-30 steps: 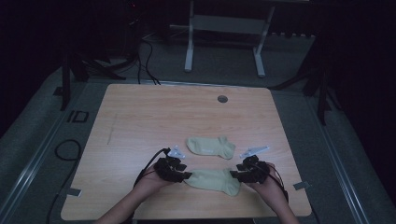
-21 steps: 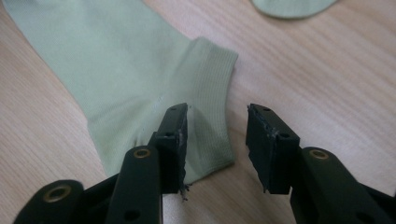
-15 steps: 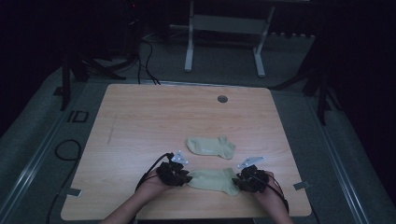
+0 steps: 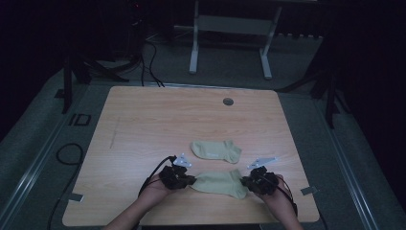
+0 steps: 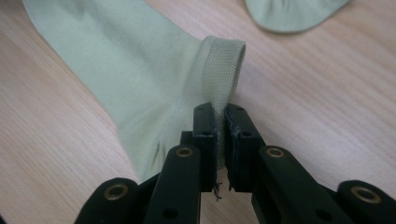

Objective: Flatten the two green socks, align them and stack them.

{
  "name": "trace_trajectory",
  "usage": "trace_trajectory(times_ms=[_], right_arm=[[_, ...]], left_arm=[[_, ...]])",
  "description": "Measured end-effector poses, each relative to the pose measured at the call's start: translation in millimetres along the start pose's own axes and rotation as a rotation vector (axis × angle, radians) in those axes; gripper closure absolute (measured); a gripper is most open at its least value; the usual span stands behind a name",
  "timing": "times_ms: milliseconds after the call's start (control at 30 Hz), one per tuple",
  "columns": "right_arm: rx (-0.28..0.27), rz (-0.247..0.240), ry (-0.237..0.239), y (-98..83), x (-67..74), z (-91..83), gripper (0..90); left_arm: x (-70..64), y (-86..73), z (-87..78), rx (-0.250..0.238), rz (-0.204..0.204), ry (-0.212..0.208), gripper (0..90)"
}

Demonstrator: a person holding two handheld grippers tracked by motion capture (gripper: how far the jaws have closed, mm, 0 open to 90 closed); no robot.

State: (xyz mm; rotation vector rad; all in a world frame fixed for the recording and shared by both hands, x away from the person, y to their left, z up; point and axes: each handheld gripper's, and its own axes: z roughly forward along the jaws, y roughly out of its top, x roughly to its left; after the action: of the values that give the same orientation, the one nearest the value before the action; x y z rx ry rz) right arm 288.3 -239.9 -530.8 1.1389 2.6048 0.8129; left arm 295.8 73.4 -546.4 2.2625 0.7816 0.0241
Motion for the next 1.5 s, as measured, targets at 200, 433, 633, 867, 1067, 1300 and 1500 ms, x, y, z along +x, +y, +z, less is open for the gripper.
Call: trace_trajectory(times_ms=[200, 433, 633, 867, 1067, 1300, 1500], right_arm=[[-0.034, -0.008, 0.007, 9.4, 0.2, -11.4, 83.7], [-0.054, -0.029, -0.007, 24.5, -1.4, -17.4, 83.7], [-0.066, -0.038, -0.019, 38.2, -5.1, -20.7, 83.7], [-0.074, -0.030, -0.020, 52.6, -13.1, -21.0, 83.7], [-0.088, -0.019, -0.025, 62.2, -19.3, -20.9, 83.7], [-0.086, -0.006, -0.035, 77.5, -31.6, -18.1, 83.7], [-0.070, 0.014, -0.040, 89.3, -43.6, -10.0, 83.7]], left_arm=[[1.0, 7.5, -15.2, -0.024, 0.007, 0.015, 87.4], [6.3, 17.6, -26.1, -0.034, 0.014, 0.040, 87.5], [12.7, 24.4, -31.3, -0.048, 0.005, 0.051, 87.5], [22.7, 34.4, -34.2, -0.060, -0.011, 0.073, 87.4], [29.4, 42.7, -35.1, -0.061, -0.011, 0.089, 87.4], [43.5, 57.5, -33.2, -0.056, -0.022, 0.112, 87.4], [53.0, 67.6, -28.9, -0.050, -0.021, 0.134, 87.5]])
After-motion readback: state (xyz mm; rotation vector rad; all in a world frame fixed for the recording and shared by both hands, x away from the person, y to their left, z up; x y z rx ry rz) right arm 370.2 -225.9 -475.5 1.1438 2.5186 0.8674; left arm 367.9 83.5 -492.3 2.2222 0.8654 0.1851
